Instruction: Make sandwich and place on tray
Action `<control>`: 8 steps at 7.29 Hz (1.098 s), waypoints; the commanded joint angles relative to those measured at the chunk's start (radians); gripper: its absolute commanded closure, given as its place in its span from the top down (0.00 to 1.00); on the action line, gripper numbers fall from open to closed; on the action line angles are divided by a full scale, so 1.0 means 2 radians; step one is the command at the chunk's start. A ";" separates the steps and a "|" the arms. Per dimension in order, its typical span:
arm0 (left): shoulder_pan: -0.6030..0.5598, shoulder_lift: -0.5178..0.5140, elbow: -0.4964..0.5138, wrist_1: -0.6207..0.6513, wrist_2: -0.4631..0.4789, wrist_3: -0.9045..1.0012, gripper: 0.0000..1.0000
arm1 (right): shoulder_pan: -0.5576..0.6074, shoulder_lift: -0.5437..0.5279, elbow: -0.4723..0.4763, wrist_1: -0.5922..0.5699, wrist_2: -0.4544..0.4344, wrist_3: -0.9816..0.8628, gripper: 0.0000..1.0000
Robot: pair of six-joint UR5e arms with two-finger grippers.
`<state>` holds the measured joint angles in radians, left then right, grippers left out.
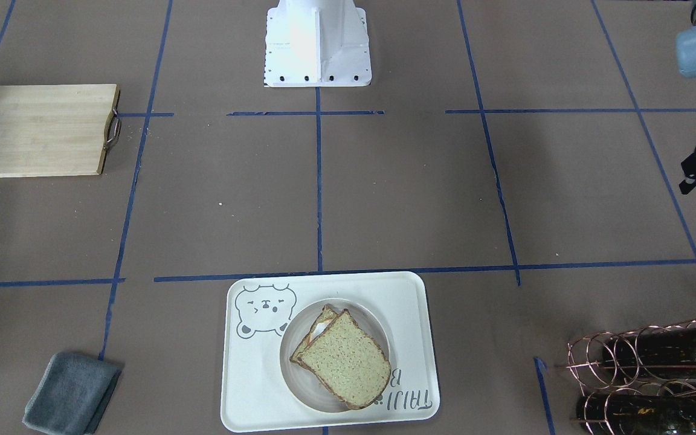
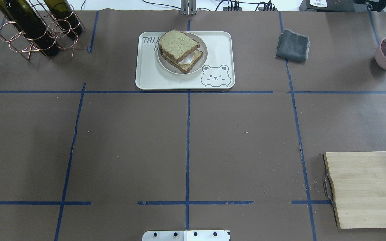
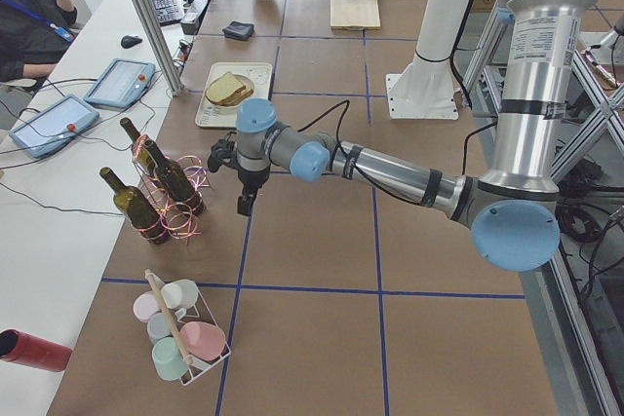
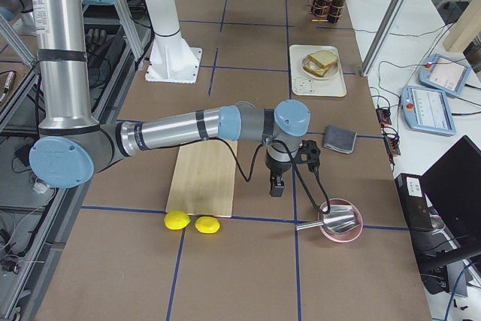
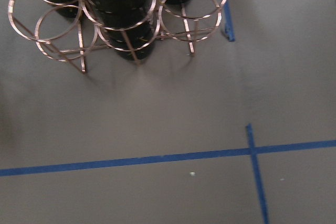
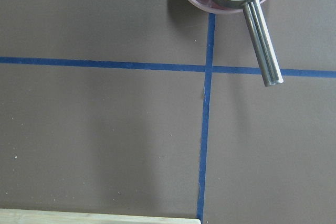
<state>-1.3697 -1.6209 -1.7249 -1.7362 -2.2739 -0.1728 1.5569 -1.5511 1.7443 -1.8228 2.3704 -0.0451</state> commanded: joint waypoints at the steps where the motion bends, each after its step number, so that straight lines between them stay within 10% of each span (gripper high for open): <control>1: -0.068 0.010 0.027 0.093 -0.025 0.145 1.00 | 0.016 -0.014 -0.039 0.028 0.030 -0.003 1.00; 8: -0.093 0.033 0.023 0.141 -0.027 0.162 1.00 | 0.049 -0.046 -0.032 0.048 0.040 -0.003 1.00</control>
<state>-1.5552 -1.5584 -1.6750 -1.4560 -2.3289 0.1521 1.6441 -1.6399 1.6711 -1.7290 2.4552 -0.0539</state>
